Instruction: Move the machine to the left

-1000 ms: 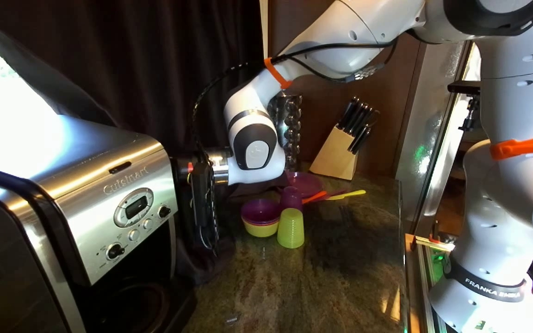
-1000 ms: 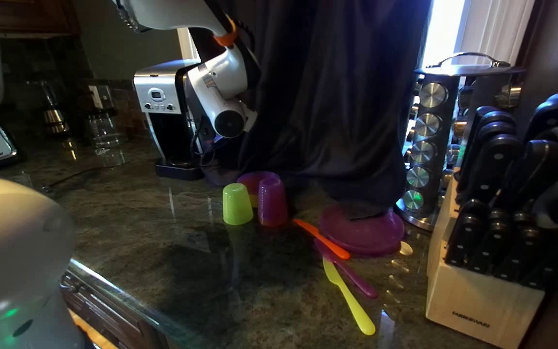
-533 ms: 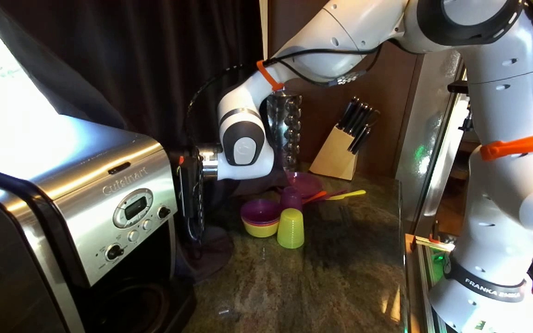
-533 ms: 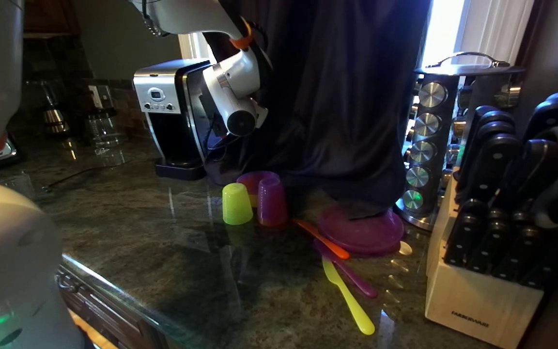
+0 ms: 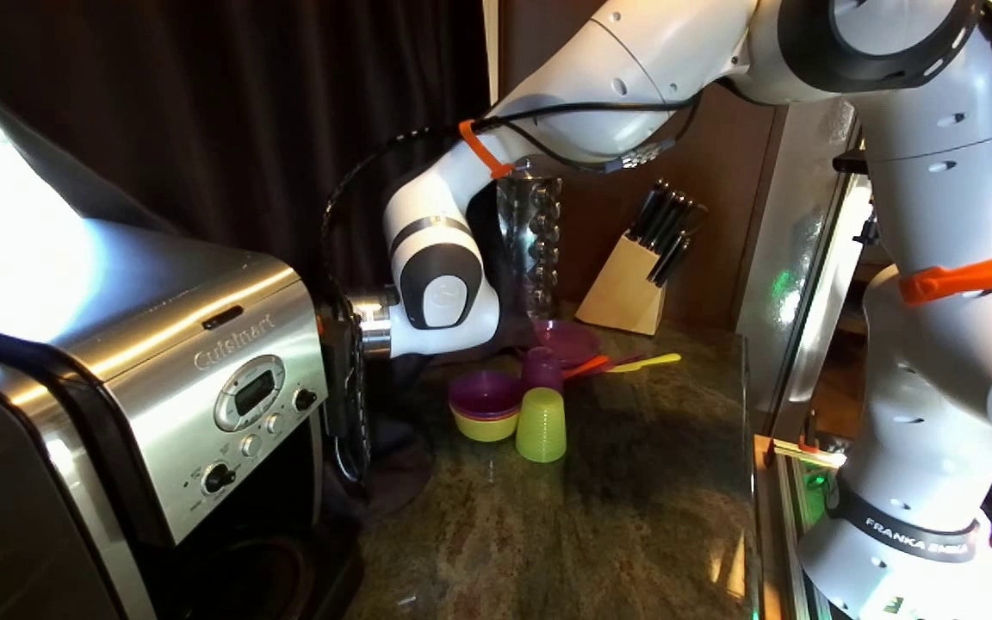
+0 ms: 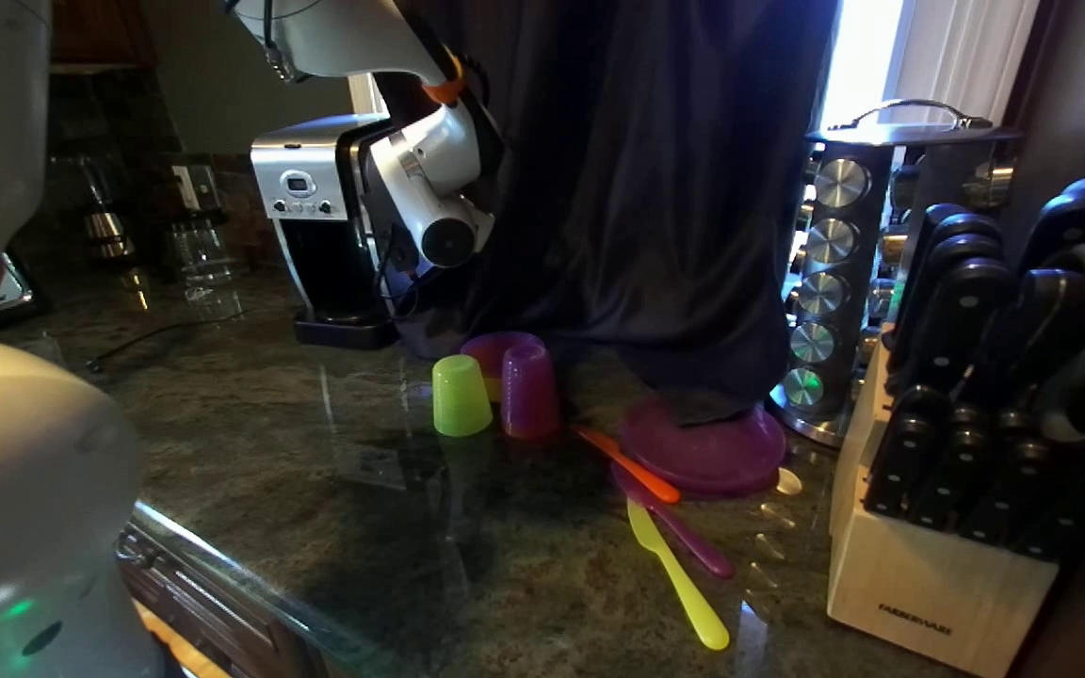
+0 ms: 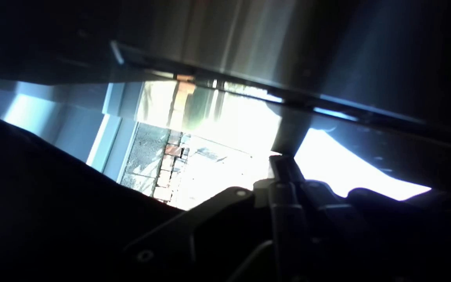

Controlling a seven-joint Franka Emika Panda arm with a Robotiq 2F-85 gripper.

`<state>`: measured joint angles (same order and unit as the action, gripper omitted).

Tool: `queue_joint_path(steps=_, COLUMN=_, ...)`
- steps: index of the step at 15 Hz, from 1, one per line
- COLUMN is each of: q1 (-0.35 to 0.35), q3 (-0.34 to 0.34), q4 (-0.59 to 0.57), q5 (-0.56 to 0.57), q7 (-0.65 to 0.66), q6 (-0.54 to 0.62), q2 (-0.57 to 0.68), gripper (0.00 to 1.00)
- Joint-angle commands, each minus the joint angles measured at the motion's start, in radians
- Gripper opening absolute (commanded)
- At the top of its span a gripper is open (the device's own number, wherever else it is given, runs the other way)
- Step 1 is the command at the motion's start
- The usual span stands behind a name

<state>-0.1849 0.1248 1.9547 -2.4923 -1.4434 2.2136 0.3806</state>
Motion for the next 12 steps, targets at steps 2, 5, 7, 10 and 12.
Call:
queue_joint_path(steps=2, q1=-0.033, q3=-0.017, q4=0.013, q5=0.081, q7=0.023, q6=-0.02, q2=-0.002, gripper=0.0)
queue_joint_path(steps=5, q1=-0.034, q3=-0.011, q4=0.017, q5=0.121, q7=0.056, q6=-0.024, q2=-0.006, gripper=0.0)
queue_joint_path(steps=7, q1=-0.038, q3=-0.007, q4=0.025, q5=0.151, q7=0.085, q6=-0.024, q2=-0.013, gripper=0.0)
queue_joint_path(steps=10, q1=-0.049, q3=0.0, q4=0.048, q5=0.185, q7=0.116, q6=-0.022, q2=-0.03, gripper=0.0)
queue_joint_path(steps=12, q1=-0.06, q3=0.004, q4=0.063, q5=0.189, q7=0.13, q6=-0.009, q2=-0.042, gripper=0.0)
